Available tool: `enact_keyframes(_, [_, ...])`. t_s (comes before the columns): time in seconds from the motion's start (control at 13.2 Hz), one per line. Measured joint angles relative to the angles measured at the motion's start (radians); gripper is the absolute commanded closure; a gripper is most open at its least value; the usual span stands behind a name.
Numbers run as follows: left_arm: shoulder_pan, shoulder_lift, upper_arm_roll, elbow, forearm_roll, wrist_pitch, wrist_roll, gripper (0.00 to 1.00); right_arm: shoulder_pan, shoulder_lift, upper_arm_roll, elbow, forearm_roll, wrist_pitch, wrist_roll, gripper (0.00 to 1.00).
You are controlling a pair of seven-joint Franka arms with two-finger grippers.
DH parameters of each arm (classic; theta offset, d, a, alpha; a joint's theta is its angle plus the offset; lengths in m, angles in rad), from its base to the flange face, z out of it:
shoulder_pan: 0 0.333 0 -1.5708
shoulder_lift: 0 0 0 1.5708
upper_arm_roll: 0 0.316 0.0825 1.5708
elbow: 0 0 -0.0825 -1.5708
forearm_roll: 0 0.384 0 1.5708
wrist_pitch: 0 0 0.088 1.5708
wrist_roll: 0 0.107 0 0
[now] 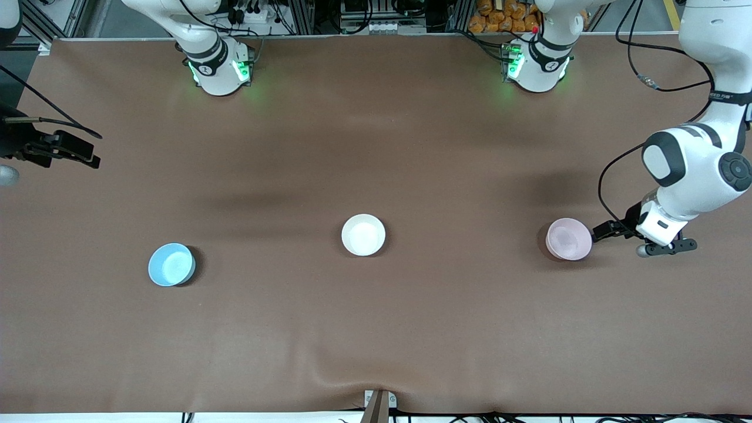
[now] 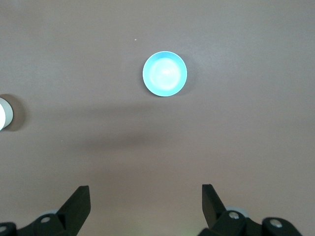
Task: Stack pink and blue bowls on white bowl
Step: 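Lower the left gripper onto the pink bowl rim, then grasp the pink bowl with the left gripper while the right gripper reaches blue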
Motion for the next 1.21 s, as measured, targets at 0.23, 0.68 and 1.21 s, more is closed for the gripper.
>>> enact_keyframes(0.23, [0.0,0.017,-0.003,0.0,0.0,0.01,0.0,0.0,0.0,0.0,0.0,0.0,0.0,0.0,0.0,0.0])
enact_keyframes(0.68, [0.002,0.061,-0.004,-0.004,0.0,0.028,0.031,0.0,0.0,0.0,0.0,0.0,0.0,0.001,0.0,0.0])
enact_keyframes(1.21, [0.001,0.086,-0.013,-0.013,0.0,0.071,0.035,0.04,0.0,0.0,0.001,0.0,0.0,0.001,0.0,0.0])
